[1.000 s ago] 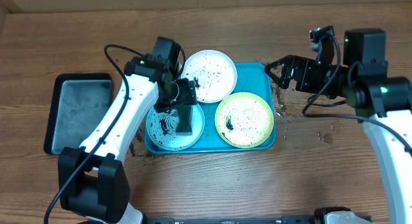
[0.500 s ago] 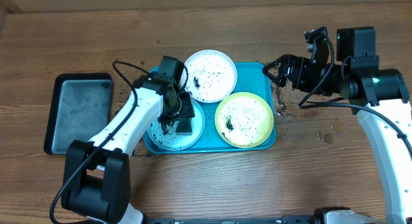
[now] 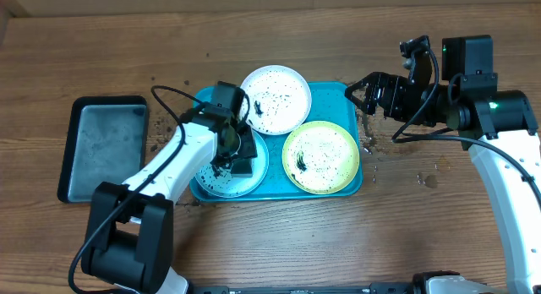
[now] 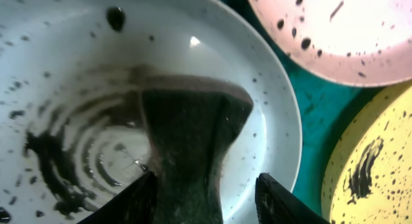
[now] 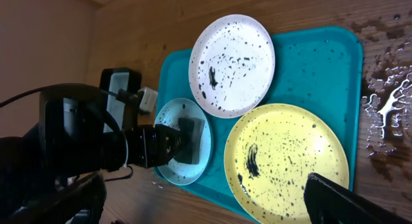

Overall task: Clean dirty plates on tray and stack at the side
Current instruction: 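Rub the sponge across the light-blue plate with the left gripper, then grip the light-blue plate rim with the right gripper while left scrubs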

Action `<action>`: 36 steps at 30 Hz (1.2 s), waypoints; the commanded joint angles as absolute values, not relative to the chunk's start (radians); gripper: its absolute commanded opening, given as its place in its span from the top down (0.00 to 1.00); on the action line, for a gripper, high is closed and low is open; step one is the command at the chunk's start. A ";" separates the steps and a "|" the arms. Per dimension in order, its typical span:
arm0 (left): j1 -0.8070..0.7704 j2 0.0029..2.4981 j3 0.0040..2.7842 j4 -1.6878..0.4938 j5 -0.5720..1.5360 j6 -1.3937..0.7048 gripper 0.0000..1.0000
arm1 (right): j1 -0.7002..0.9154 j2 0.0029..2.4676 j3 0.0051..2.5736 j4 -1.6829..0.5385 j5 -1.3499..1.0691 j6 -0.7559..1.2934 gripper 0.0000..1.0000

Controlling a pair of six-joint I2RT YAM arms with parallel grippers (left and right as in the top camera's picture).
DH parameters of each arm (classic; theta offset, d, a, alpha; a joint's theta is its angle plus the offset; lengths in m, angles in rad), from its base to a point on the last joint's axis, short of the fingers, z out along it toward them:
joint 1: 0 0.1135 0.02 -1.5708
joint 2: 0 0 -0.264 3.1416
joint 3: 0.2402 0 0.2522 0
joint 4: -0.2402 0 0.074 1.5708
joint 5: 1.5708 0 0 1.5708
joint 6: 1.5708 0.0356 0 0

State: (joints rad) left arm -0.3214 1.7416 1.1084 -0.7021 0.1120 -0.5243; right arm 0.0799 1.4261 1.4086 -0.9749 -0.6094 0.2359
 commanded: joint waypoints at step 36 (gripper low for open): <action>-0.113 1.821 1.196 -0.883 -0.121 -0.569 0.96 | 0.521 1.614 1.426 -0.875 -0.327 0.263 0.01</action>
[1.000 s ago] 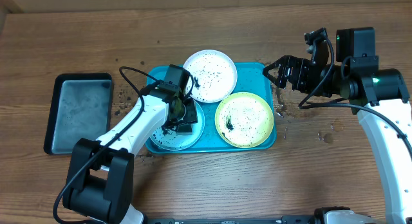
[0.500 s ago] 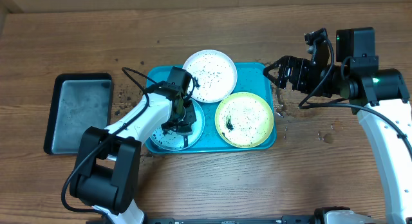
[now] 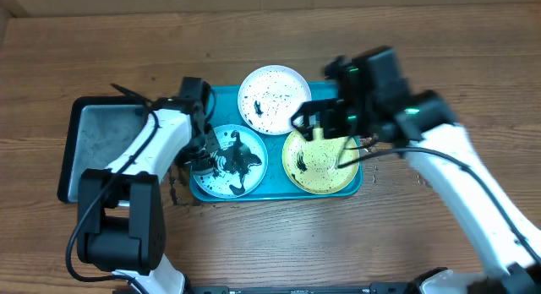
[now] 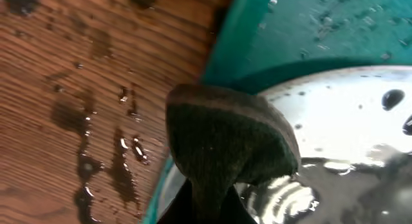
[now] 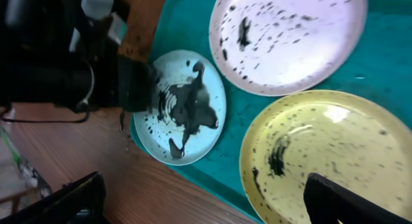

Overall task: Clean dirty plates on tray and stack at the side
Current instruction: 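Grip the light-blue plate rim with the right gripper while left scrubs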

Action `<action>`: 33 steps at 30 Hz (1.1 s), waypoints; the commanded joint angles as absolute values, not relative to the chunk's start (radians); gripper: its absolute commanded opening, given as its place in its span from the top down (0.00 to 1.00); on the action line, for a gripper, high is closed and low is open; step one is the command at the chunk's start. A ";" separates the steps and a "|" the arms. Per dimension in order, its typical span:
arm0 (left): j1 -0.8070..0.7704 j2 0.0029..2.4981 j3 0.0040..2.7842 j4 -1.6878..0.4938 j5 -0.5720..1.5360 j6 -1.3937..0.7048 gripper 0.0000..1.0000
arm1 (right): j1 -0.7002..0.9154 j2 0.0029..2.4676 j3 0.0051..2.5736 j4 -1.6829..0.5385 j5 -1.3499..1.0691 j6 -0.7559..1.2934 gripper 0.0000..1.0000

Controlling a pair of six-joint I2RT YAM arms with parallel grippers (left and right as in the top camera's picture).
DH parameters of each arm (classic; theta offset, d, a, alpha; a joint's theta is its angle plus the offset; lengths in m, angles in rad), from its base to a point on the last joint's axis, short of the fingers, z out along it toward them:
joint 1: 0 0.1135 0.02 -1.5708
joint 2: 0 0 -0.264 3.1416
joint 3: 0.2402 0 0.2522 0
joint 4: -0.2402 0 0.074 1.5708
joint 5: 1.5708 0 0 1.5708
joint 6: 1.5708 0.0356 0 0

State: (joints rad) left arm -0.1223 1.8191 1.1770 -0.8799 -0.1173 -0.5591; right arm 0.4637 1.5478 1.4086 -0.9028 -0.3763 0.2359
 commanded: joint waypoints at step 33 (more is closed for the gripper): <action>-0.123 1.821 1.271 -0.884 0.164 -0.384 0.96 | 0.669 2.077 1.426 -0.583 -0.251 0.320 0.66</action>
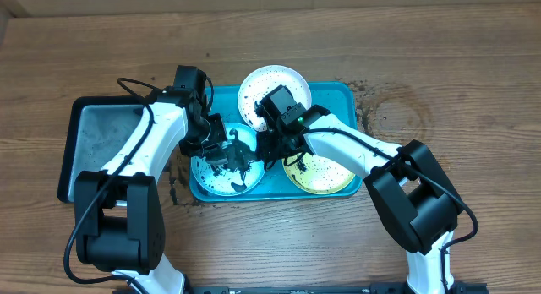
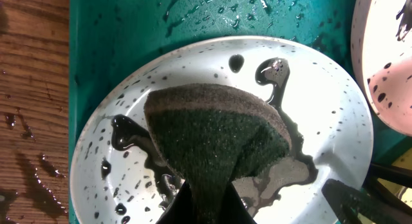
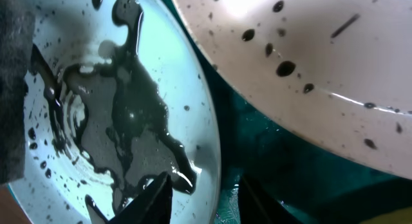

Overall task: Clean dirty plates on tray and stack at the side
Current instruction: 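Grip the light-blue plate rim with the right gripper while left scrubs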

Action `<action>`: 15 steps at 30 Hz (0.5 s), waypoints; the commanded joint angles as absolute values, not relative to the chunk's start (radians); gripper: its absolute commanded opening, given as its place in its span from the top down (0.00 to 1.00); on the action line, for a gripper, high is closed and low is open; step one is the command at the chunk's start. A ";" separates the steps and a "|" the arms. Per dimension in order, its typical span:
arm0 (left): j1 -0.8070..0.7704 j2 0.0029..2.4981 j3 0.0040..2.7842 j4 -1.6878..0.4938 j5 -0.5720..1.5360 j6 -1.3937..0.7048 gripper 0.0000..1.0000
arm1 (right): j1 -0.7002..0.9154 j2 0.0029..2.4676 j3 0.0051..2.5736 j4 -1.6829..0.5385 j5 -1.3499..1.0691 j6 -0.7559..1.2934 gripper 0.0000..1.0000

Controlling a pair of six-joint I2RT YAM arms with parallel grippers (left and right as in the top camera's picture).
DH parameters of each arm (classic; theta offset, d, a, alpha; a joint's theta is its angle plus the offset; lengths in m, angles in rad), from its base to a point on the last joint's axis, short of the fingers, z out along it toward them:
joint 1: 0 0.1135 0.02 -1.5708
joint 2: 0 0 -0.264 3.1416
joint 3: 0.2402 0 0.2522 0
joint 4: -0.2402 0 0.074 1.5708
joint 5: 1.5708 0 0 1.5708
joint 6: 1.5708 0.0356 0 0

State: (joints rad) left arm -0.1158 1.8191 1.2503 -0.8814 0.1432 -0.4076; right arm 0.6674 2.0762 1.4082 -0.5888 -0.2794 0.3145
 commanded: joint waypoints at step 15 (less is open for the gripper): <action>-0.224 1.828 1.133 -0.732 0.183 -0.478 0.96 | 0.668 2.078 1.426 -0.579 -0.220 0.398 0.85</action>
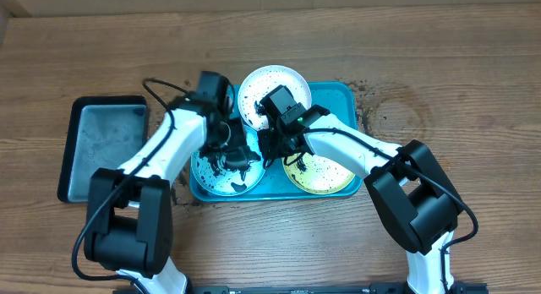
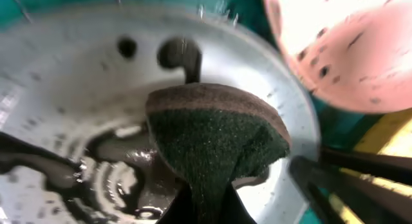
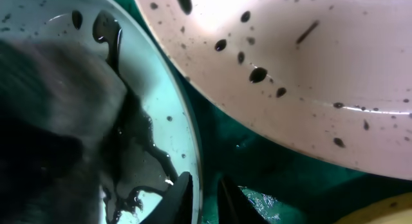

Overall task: Clean dirty plates on tray and stack at the side
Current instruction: 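Grip the light-blue plate rim with the right gripper while left scrubs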

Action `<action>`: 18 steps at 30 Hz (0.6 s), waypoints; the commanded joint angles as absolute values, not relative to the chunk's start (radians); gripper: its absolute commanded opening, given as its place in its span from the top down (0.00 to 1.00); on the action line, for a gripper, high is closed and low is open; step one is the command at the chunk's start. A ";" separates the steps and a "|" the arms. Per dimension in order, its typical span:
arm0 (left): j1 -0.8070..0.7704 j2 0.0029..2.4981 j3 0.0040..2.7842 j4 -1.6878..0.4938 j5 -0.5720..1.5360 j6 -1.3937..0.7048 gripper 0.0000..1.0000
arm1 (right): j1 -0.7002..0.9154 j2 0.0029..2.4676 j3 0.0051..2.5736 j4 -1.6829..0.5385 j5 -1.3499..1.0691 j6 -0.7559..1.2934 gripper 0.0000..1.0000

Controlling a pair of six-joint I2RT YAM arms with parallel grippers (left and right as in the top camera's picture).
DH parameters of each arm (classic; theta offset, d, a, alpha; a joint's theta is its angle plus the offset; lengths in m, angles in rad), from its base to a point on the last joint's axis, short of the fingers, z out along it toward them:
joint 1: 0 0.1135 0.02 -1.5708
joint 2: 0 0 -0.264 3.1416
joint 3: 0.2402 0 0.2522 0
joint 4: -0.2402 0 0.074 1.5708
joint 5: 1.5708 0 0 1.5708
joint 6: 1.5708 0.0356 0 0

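A teal tray holds three spattered plates: a small light-blue one, a pinkish-white one and a yellow one. My left gripper is shut on a dark green sponge. The sponge presses on the wet, smeared right part of the light-blue plate. My right gripper is closed astride that plate's right rim, one finger inside the plate and one on the tray side. In the overhead view the right gripper sits between the blue and yellow plates.
A black empty tray lies on the wooden table left of the teal tray. Dark drips and wet marks spot the wood beside the teal tray's left edge and right edge. The pinkish-white plate lies close beside the right fingers.
The sponge in my left gripper has shifted from the middle of the light-blue plate to its right part, near the pinkish-white plate. My right jaws have narrowed onto the plate's rim.
First the sponge was at the light-blue plate's centre and my right arm hung open far right. Then the sponge was at the plate's left rim, the right arm above the yellow plate. Later the right gripper stood open astride the blue plate's right rim; now it grips it.
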State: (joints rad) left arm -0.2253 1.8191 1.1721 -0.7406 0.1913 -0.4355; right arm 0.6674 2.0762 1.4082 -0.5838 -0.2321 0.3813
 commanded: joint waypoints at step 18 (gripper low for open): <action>-0.213 1.827 0.987 -0.661 -0.319 -0.562 0.96 | 0.667 2.078 1.426 -0.586 -0.209 0.422 0.90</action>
State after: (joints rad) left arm -0.2420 1.7931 1.0332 -0.6315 0.0082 -0.5102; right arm 0.6674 2.0762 1.4082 -0.5808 -0.2211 0.4183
